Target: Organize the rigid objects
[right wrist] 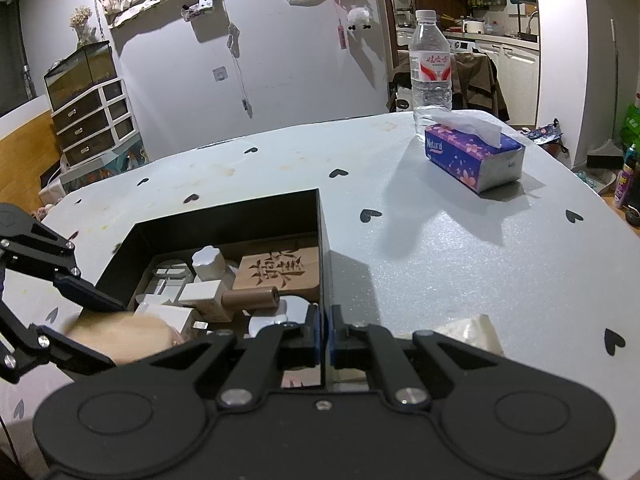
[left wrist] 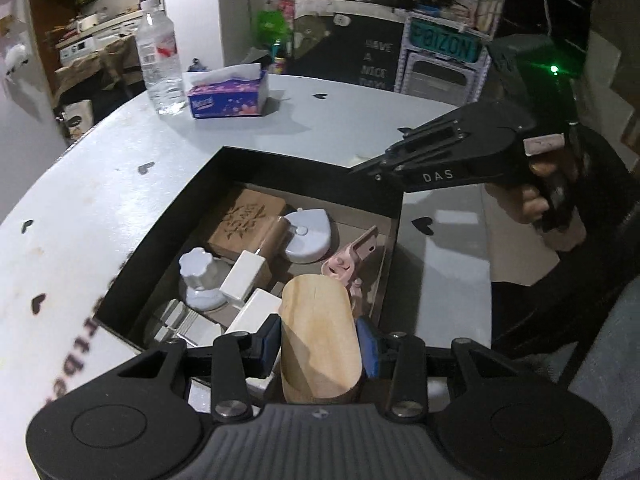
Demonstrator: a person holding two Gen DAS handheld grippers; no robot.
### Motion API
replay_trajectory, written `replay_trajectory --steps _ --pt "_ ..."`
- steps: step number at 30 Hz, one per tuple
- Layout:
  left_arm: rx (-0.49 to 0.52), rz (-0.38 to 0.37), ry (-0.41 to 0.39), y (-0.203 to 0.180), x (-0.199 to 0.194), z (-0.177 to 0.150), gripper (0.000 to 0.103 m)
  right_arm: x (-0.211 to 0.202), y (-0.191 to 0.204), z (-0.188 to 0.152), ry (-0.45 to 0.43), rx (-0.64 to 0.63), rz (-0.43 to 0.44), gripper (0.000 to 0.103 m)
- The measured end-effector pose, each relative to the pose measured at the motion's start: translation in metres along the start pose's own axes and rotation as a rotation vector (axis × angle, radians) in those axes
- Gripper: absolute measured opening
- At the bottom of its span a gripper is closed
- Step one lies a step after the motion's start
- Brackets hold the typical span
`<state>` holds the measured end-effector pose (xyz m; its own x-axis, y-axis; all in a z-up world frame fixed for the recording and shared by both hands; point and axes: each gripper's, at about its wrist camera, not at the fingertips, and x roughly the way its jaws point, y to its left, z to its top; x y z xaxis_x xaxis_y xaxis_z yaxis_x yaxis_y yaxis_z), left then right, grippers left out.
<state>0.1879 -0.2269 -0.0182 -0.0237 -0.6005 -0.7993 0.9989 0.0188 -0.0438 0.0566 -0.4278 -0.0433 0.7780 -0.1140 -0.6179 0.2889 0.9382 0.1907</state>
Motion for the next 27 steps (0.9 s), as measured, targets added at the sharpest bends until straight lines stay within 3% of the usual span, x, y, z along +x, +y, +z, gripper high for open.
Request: replay_trajectory --steps 4,16,21,27 --pt "-0.043 -0.03 -0.031 0.008 -0.001 0.0 0.05 0.0 0.0 0.0 0.0 0.001 0.002 0.004" --pt "-0.047 -0.017 -0.048 0.004 -0.007 0.003 0.051 0.0 0.0 0.0 0.001 0.0 0.0 0.004" --pt "-0.081 0.003 -0.115 -0.003 -0.021 0.006 0.066 0.001 0.0 0.0 0.001 0.0 0.0 0.004" --pt "-0.204 0.096 -0.223 -0.01 -0.044 0.008 0.085 0.001 0.0 0.0 0.001 -0.002 -0.001 0.004"
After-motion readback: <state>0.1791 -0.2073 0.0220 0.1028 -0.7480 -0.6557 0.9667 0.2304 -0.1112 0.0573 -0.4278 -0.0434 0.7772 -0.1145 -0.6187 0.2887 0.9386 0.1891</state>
